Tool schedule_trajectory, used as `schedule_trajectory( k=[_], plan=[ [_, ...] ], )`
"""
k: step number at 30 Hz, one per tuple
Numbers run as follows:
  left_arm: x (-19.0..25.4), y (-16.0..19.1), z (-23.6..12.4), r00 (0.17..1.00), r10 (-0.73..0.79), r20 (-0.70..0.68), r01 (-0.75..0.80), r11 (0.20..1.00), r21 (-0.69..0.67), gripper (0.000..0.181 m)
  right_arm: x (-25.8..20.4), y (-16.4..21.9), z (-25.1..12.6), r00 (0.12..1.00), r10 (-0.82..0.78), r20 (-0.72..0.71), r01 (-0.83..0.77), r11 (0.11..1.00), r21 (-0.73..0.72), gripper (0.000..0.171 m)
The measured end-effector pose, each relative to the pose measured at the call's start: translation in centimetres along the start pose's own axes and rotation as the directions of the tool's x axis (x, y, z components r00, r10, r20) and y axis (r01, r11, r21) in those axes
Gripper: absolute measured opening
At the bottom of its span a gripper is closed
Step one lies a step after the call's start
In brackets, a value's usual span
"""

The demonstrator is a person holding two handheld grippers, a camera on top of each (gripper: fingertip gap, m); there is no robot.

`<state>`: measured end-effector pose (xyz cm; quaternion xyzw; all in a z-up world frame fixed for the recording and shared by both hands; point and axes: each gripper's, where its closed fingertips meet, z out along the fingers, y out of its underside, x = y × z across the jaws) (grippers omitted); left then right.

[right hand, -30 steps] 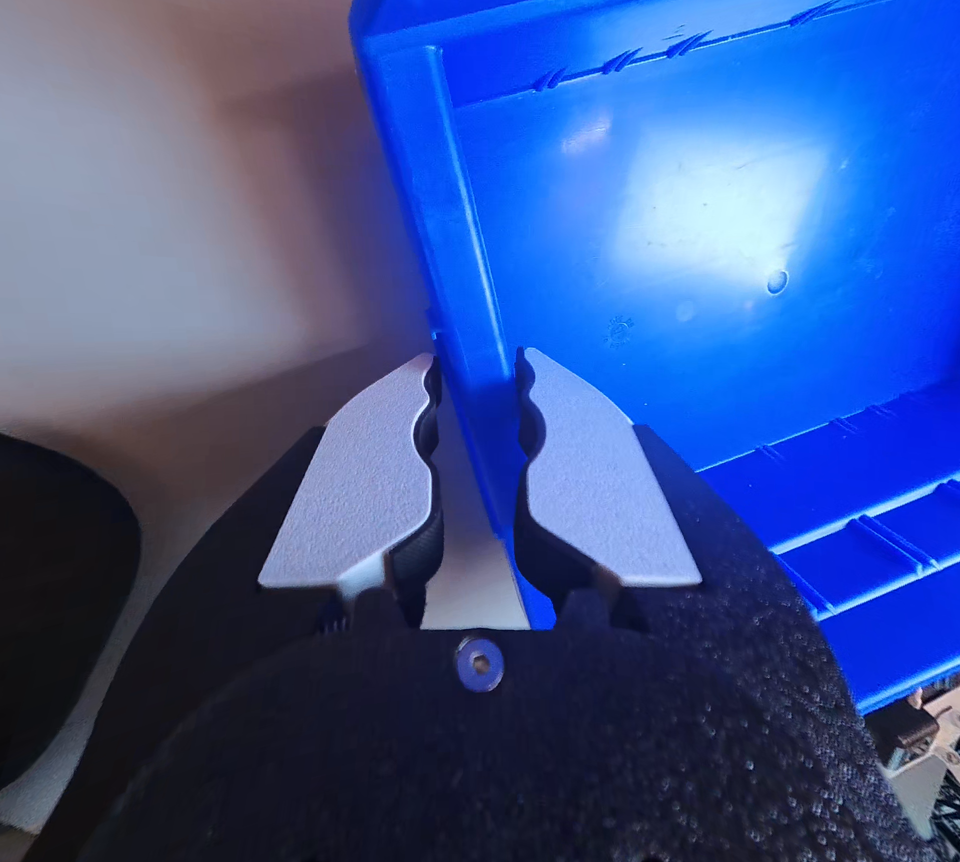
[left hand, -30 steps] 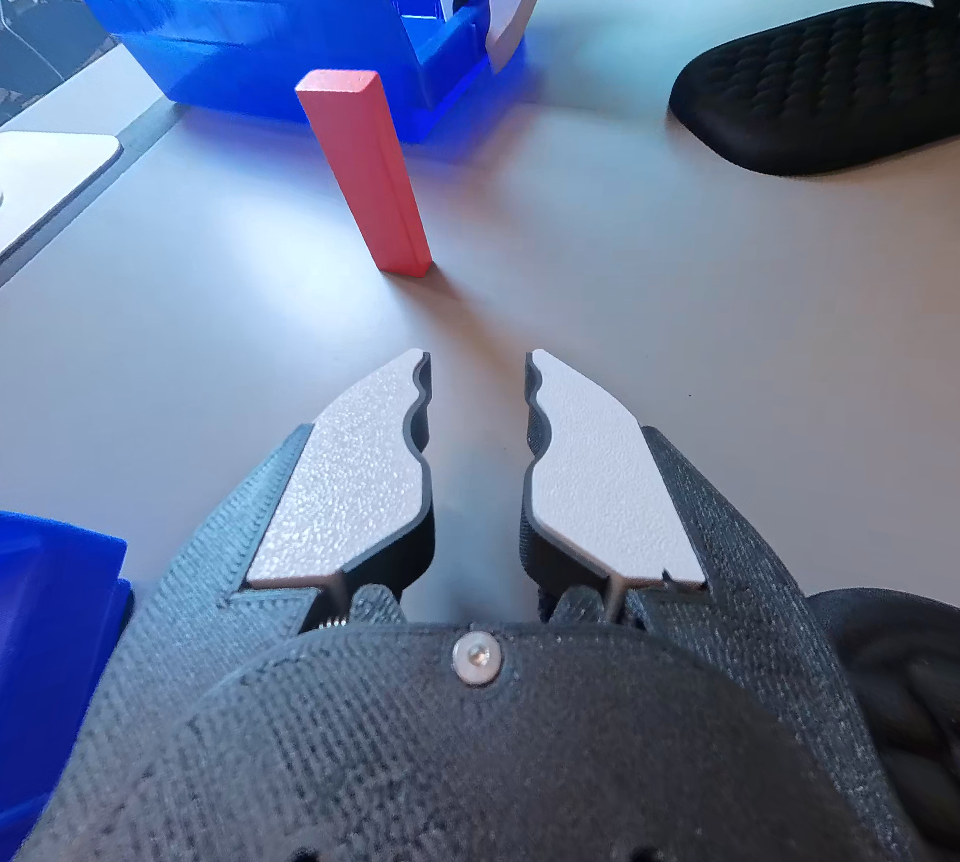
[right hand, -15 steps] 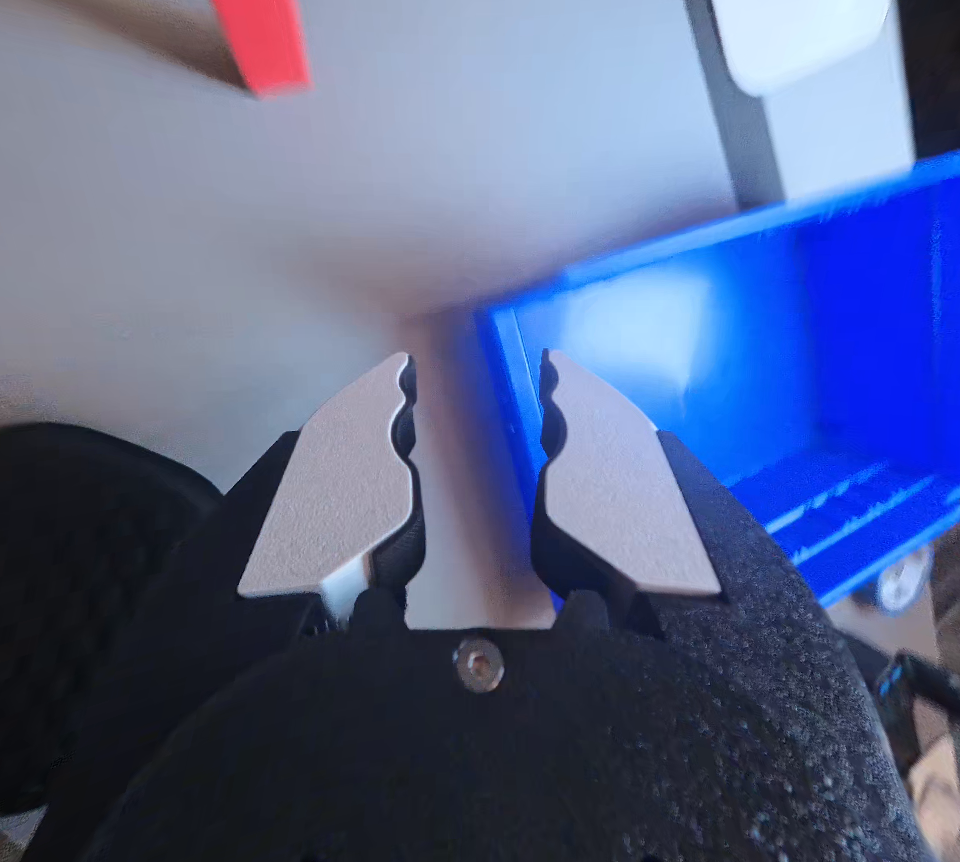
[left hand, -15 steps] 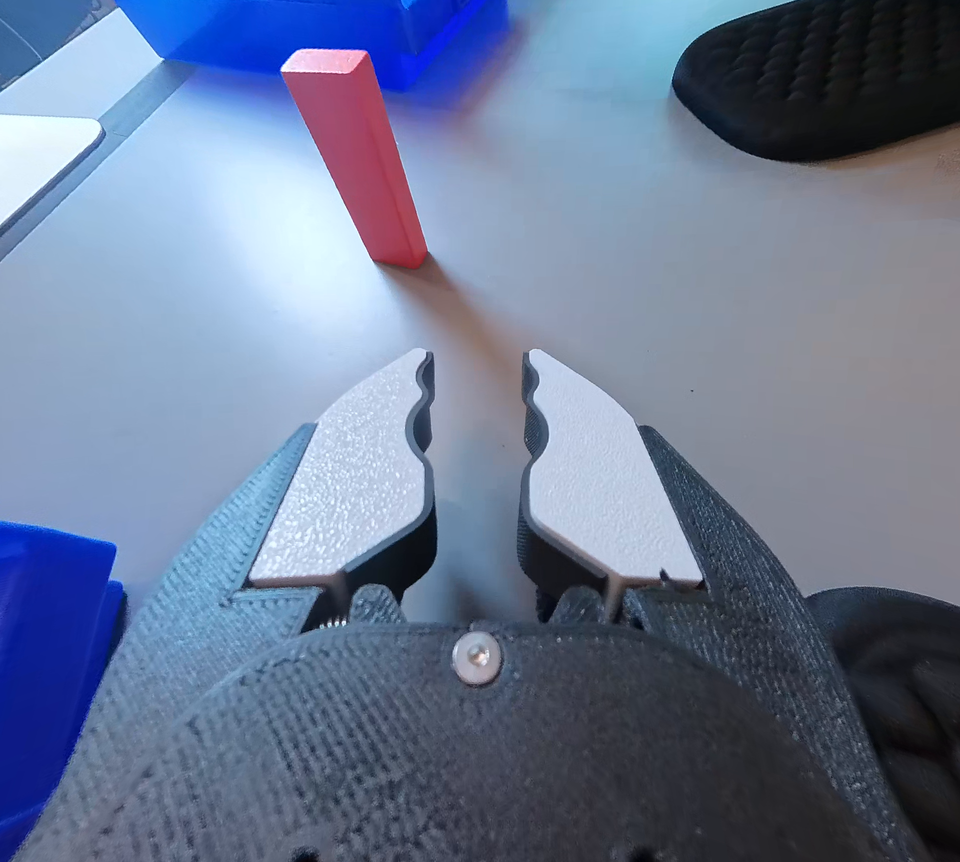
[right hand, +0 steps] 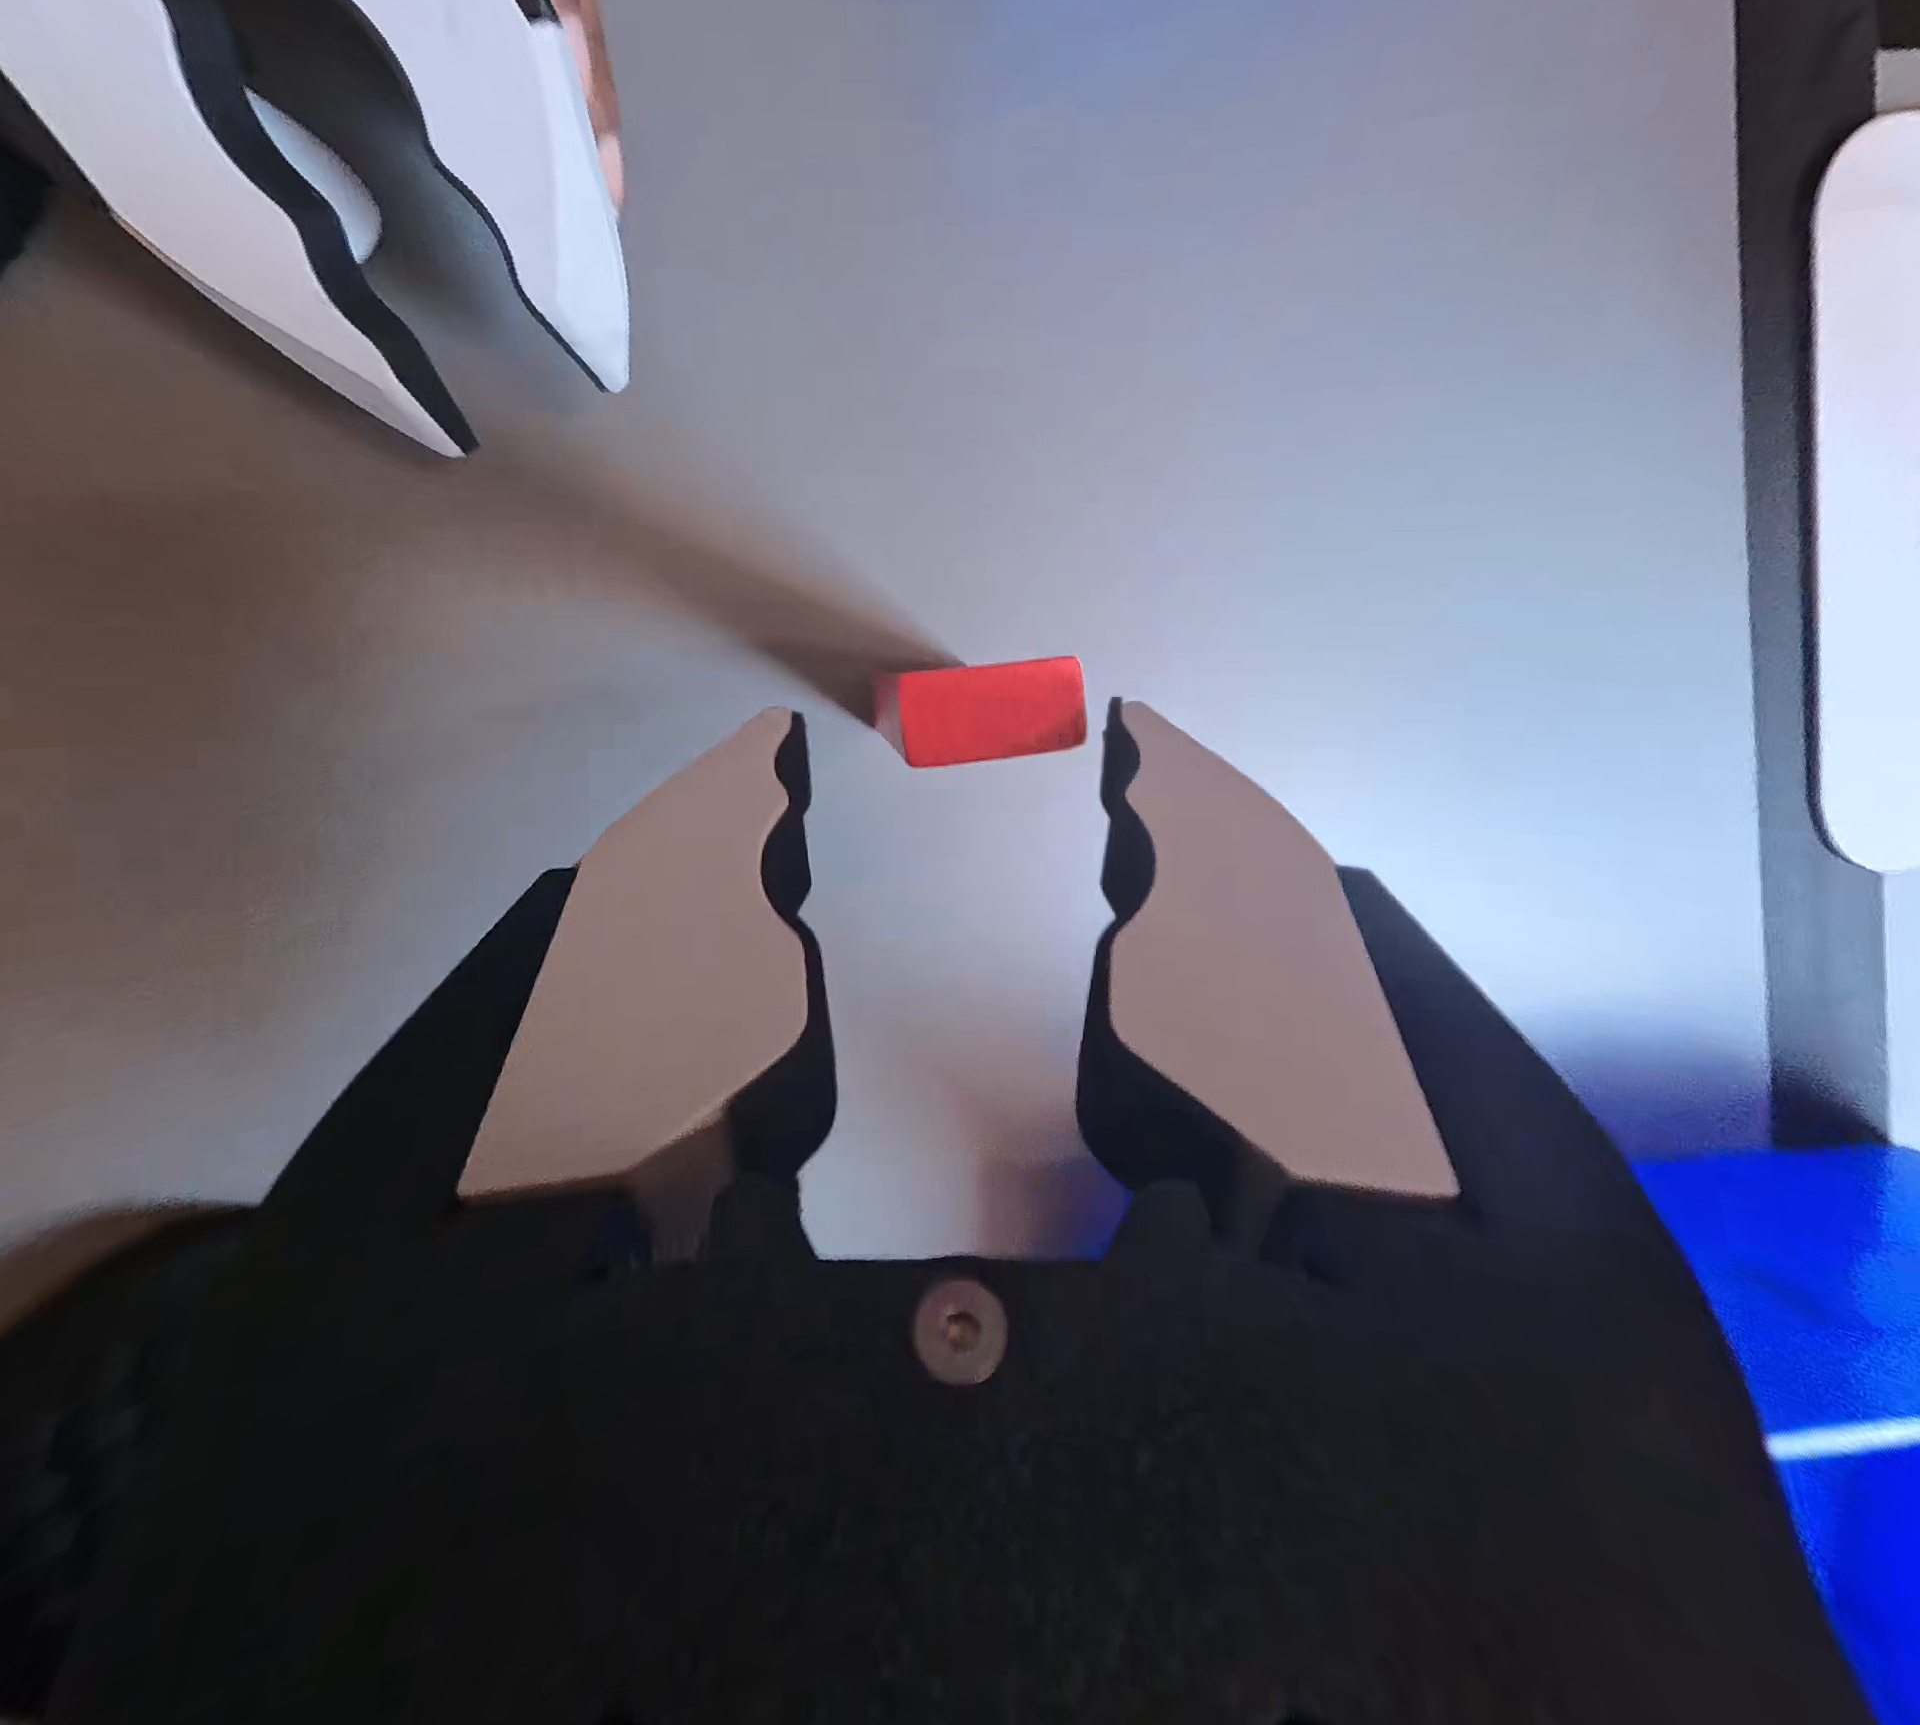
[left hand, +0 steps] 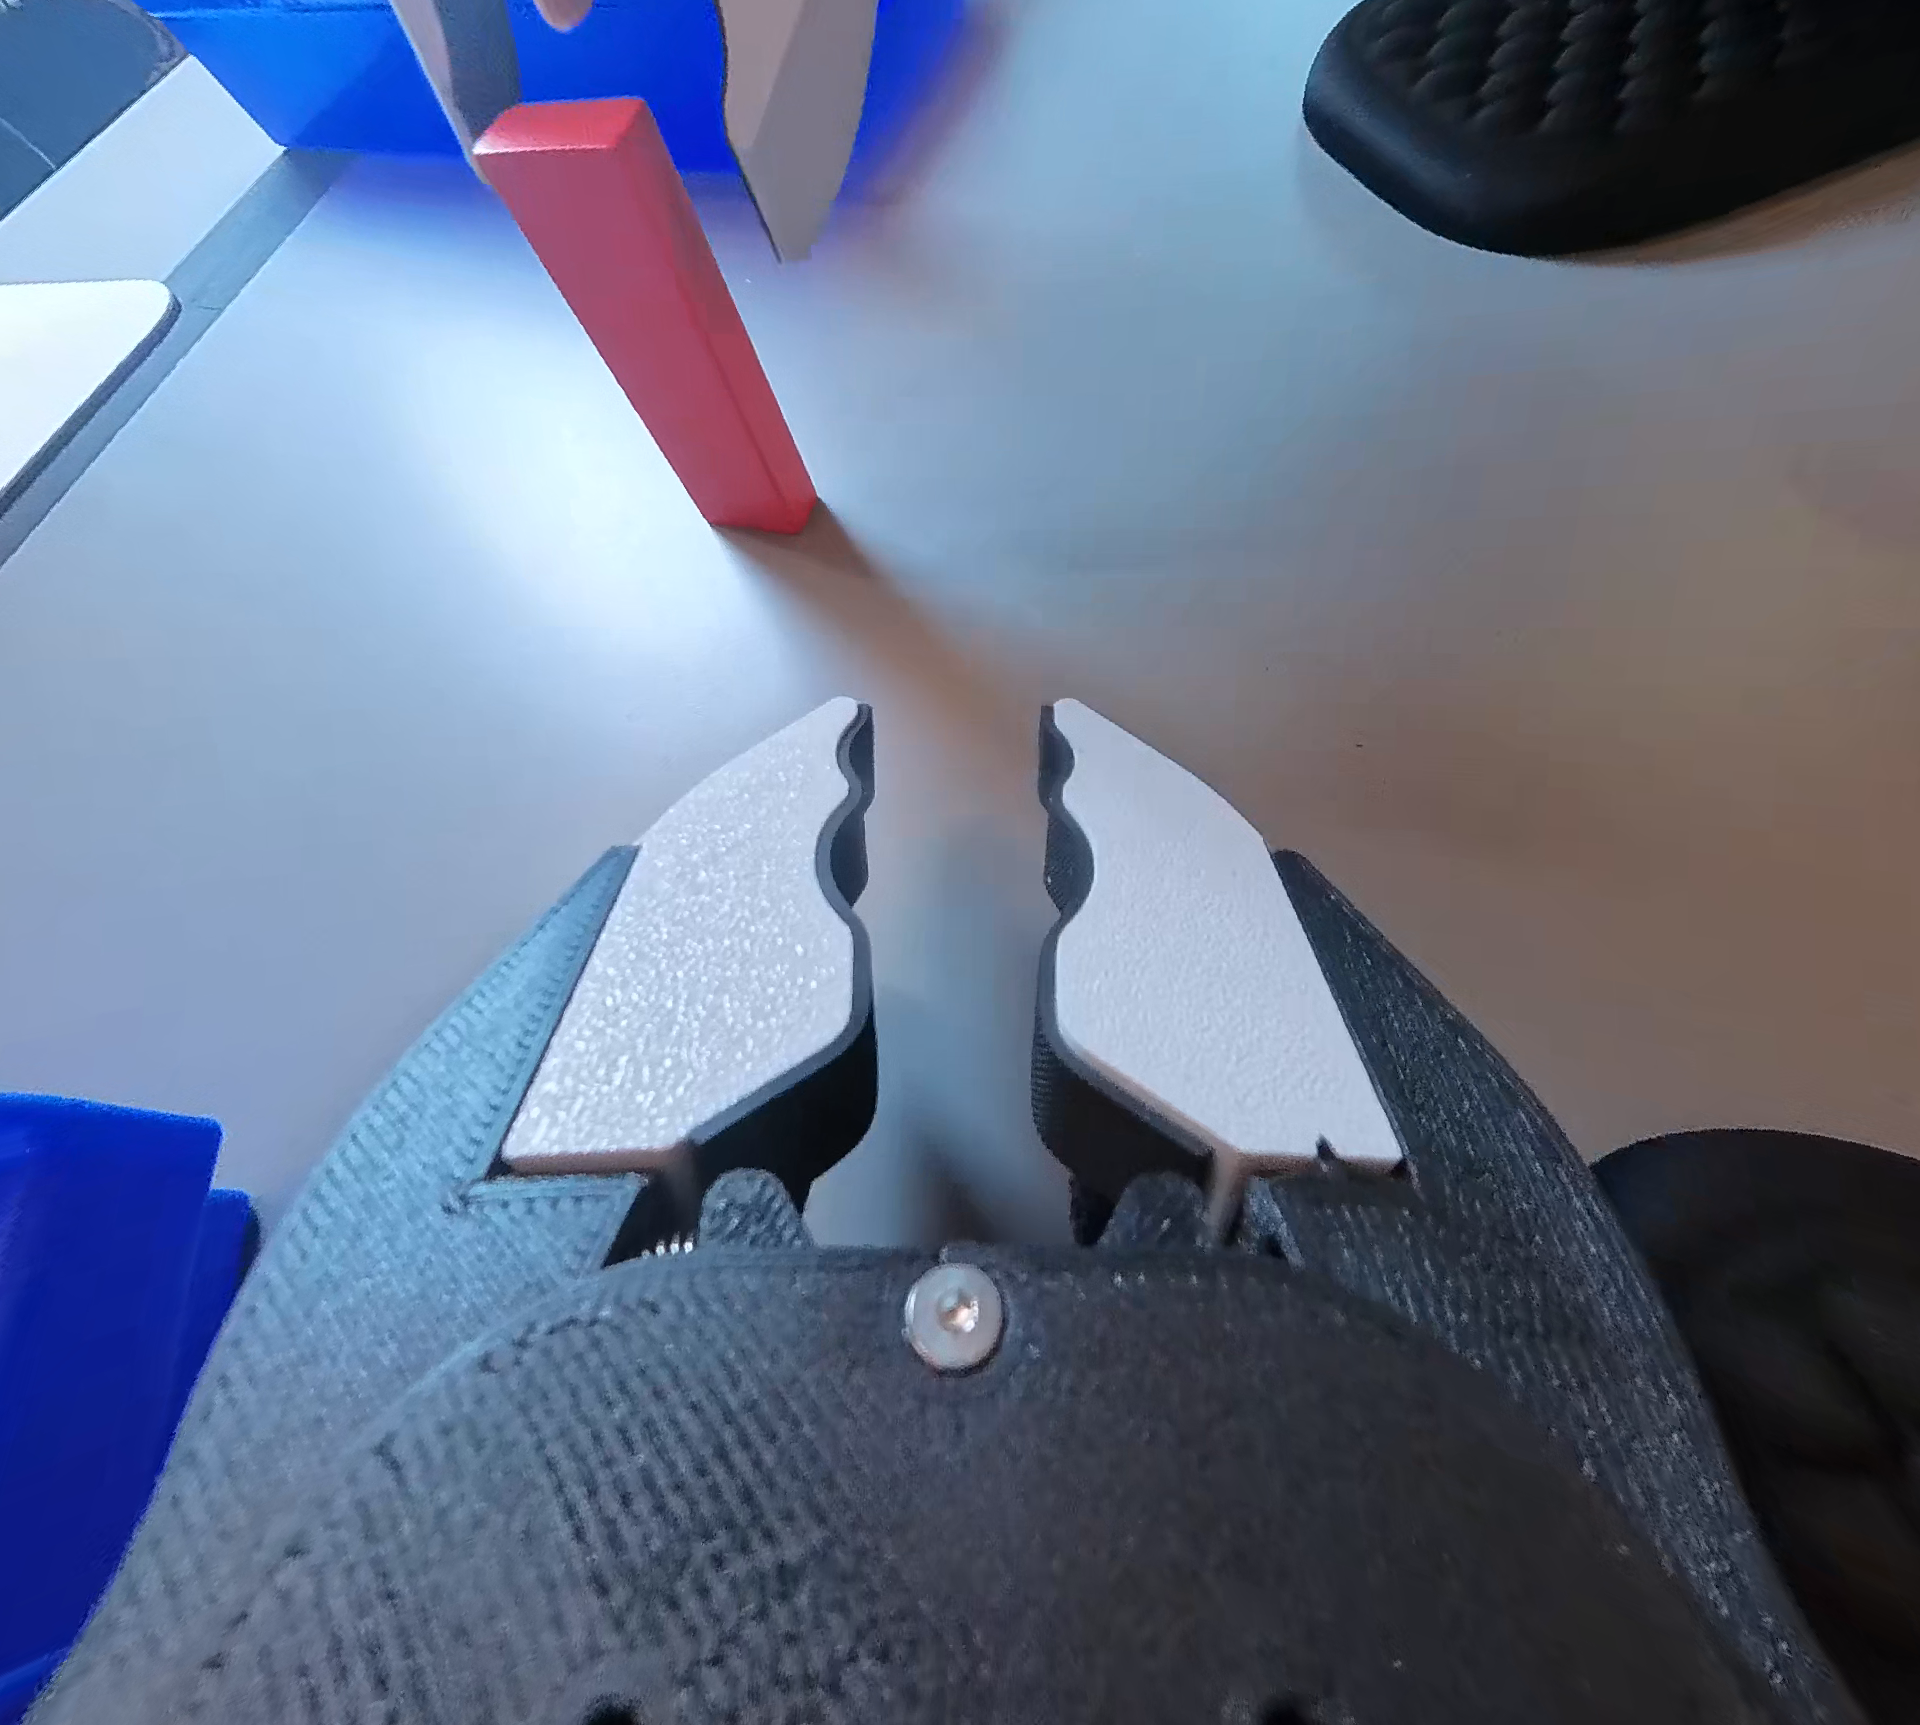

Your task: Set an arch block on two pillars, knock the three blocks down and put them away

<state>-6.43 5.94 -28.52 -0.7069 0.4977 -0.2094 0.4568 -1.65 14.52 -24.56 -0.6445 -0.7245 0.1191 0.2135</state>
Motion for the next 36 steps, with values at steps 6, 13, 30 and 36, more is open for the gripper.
schedule_trajectory(
  k=[6, 13, 30, 36],
  plan=[
    [0.2, 0.1, 0.1, 1.0, 0.015, -0.003, -0.015, 1.0, -0.007, 0.03, 0.0, -0.7, 0.5, 0.999, -0.011, 0.042, 0.006, 0.995, 0.099, 0.034],
    [0.4, 0.3, 0.2, 0.999, 0.036, -0.006, -0.036, 0.999, -0.022, 0.03, 1.3, -0.2, 0.2, 0.997, -0.057, 0.042, 0.053, 0.993, 0.104, 0.034],
    [0.5, 0.3, 0.3, 0.999, 0.049, -0.005, -0.049, 0.998, -0.03, 0.029, 3.1, 2.0, -0.4, 0.998, -0.027, 0.055, 0.02, 0.992, 0.123, 0.034],
    [0.5, 0.3, 0.3, 0.999, 0.049, -0.006, -0.049, 0.998, -0.03, 0.029, 3.1, 1.9, -0.3, 0.998, -0.034, 0.056, 0.026, 0.99, 0.137, 0.034]
  ],
)
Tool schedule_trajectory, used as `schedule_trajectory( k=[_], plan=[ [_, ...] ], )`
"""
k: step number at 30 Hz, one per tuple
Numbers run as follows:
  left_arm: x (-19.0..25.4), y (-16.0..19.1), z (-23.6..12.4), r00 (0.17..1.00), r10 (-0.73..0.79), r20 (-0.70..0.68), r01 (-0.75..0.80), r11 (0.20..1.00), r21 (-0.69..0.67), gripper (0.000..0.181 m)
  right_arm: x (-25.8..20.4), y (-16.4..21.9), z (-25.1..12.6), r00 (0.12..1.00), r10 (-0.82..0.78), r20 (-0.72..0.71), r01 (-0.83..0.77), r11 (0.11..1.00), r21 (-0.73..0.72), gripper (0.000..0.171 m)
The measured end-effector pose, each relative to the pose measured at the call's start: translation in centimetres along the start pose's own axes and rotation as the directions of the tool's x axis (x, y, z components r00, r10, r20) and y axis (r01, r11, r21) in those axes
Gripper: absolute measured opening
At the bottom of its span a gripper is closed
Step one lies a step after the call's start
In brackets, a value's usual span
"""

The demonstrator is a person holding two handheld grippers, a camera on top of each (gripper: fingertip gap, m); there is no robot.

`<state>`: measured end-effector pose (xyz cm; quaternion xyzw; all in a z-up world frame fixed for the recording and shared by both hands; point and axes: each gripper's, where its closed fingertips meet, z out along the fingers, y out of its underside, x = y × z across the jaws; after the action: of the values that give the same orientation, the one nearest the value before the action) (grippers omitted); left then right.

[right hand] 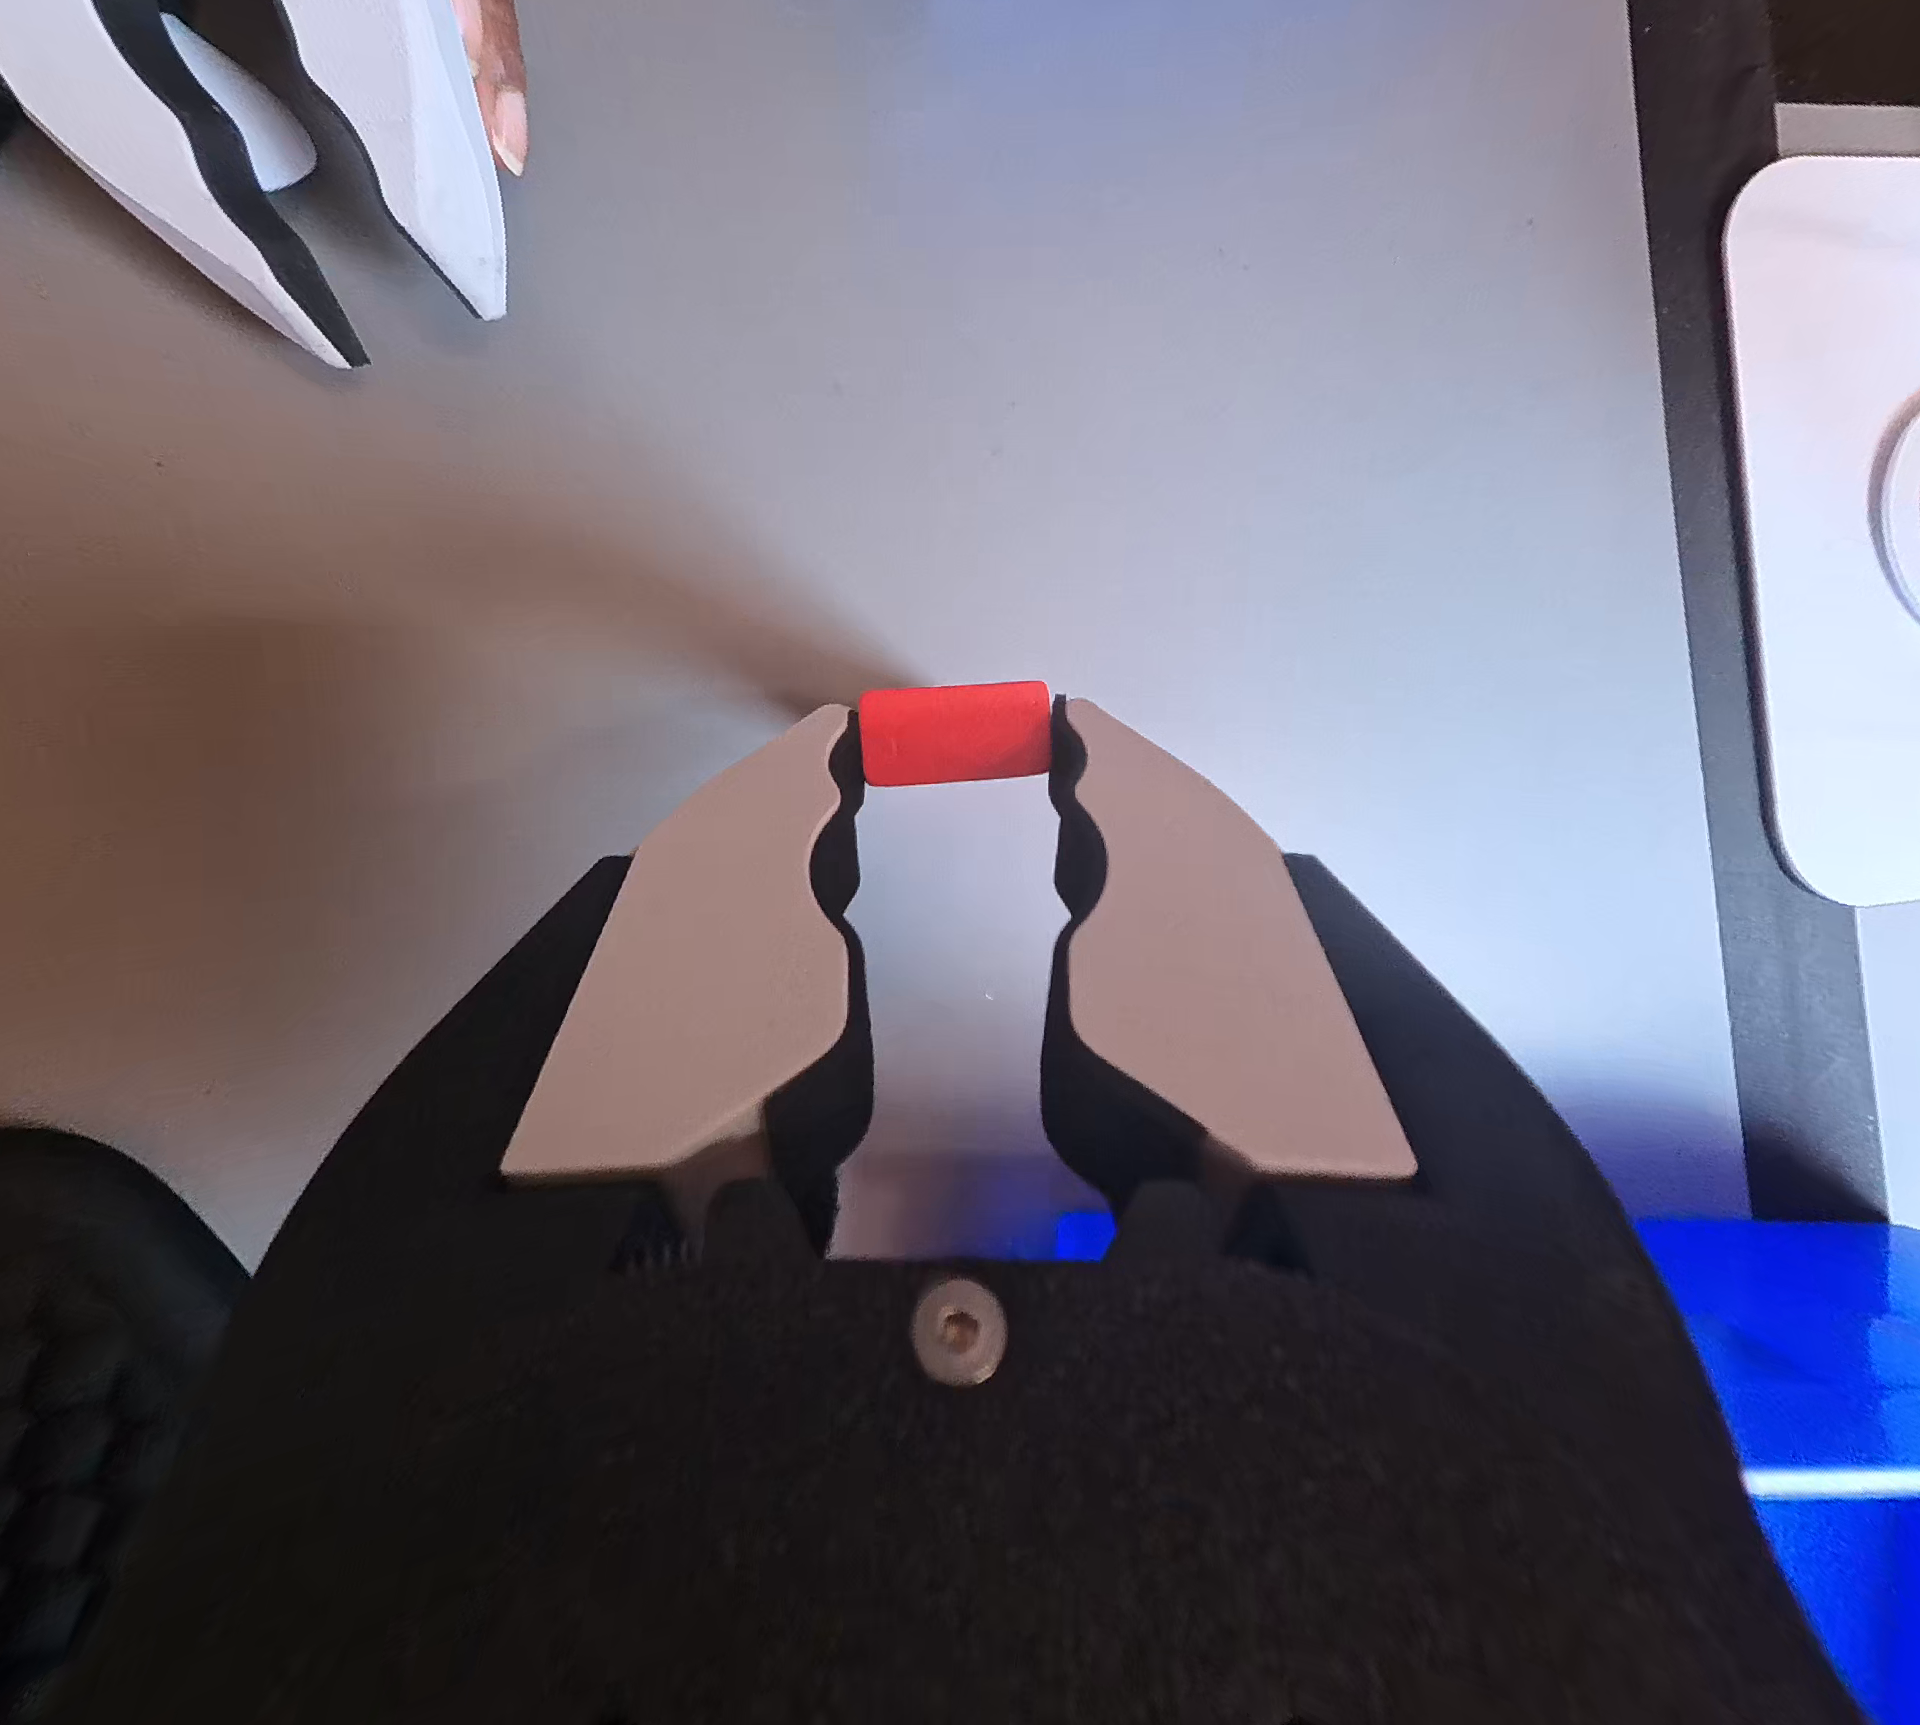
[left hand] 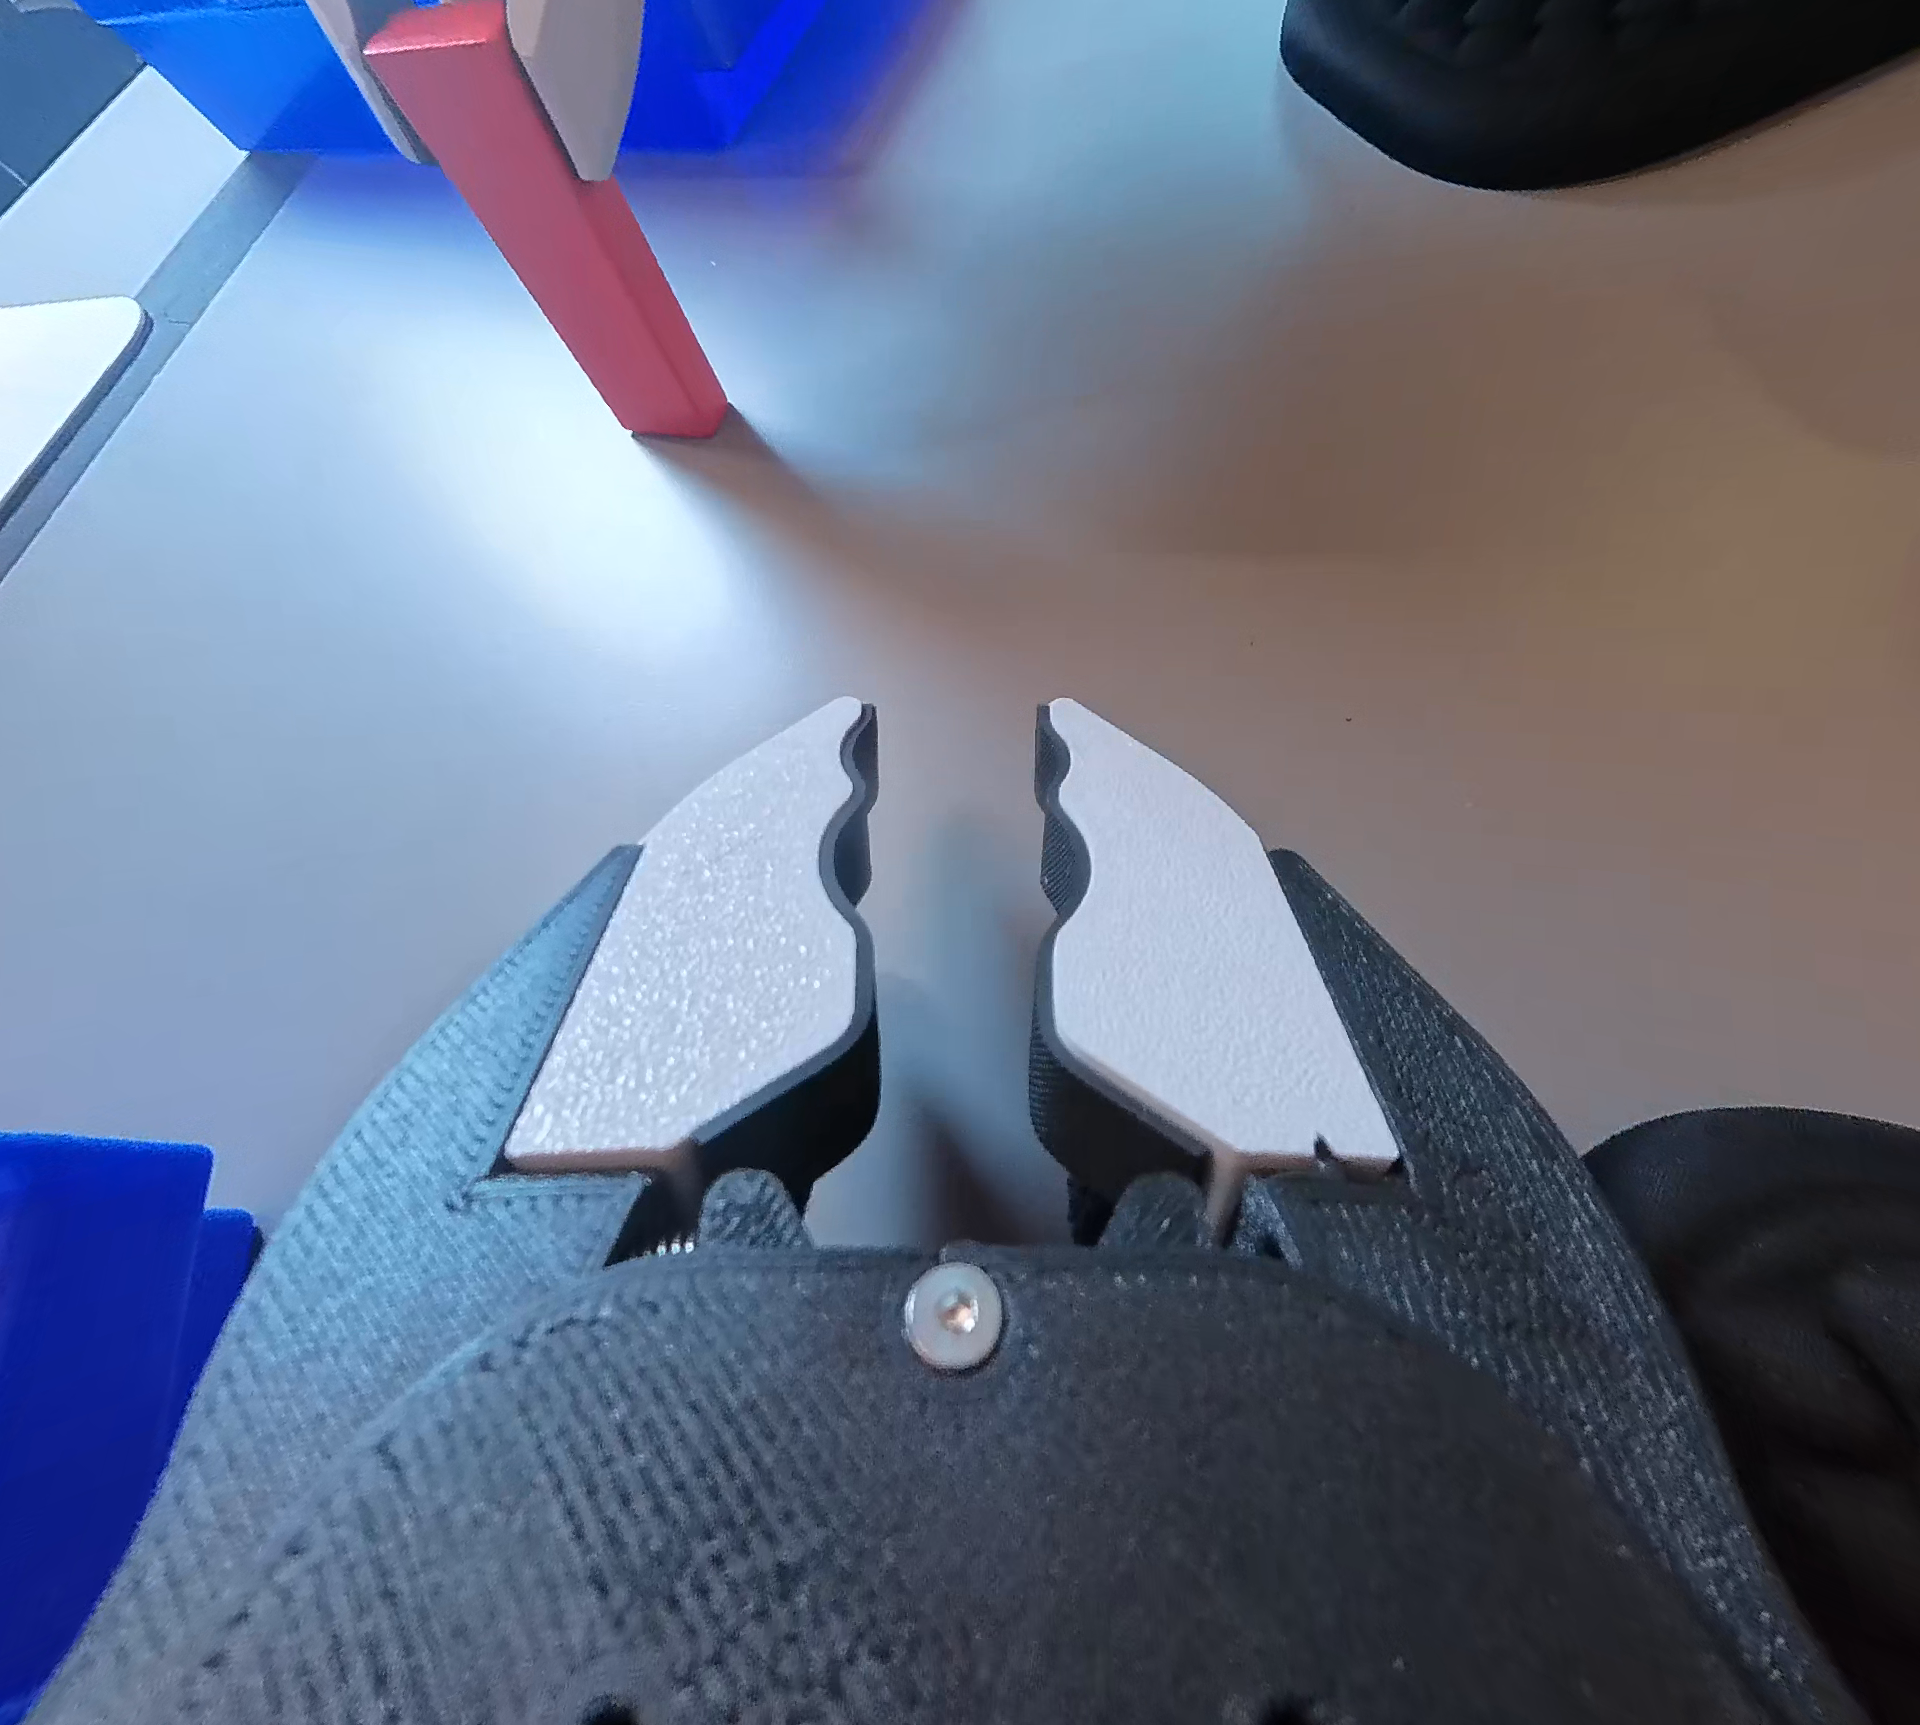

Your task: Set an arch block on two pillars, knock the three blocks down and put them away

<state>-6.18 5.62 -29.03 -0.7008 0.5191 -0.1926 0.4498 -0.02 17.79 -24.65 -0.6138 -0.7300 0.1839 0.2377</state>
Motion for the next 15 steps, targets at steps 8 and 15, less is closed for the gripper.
schedule_trajectory(
  k=[8, 15],
  plan=[
    [0.04, 0.03, 0.04, 1.0, 0.005, 0.0, -0.005, 1.0, -0.003, 0.029, 0.05, -0.23, 0.13, 1.0, 0.007, -0.009, -0.007, 1.0, 0.002, 0.035],
    [0.11, 0.06, 0.05, 1.0, 0.01, -0.001, -0.01, 1.0, -0.005, 0.029, 0.23, -0.4, 0.03, 1.0, 0.006, -0.022, -0.006, 1.0, 0.015, 0.036]
  ],
)
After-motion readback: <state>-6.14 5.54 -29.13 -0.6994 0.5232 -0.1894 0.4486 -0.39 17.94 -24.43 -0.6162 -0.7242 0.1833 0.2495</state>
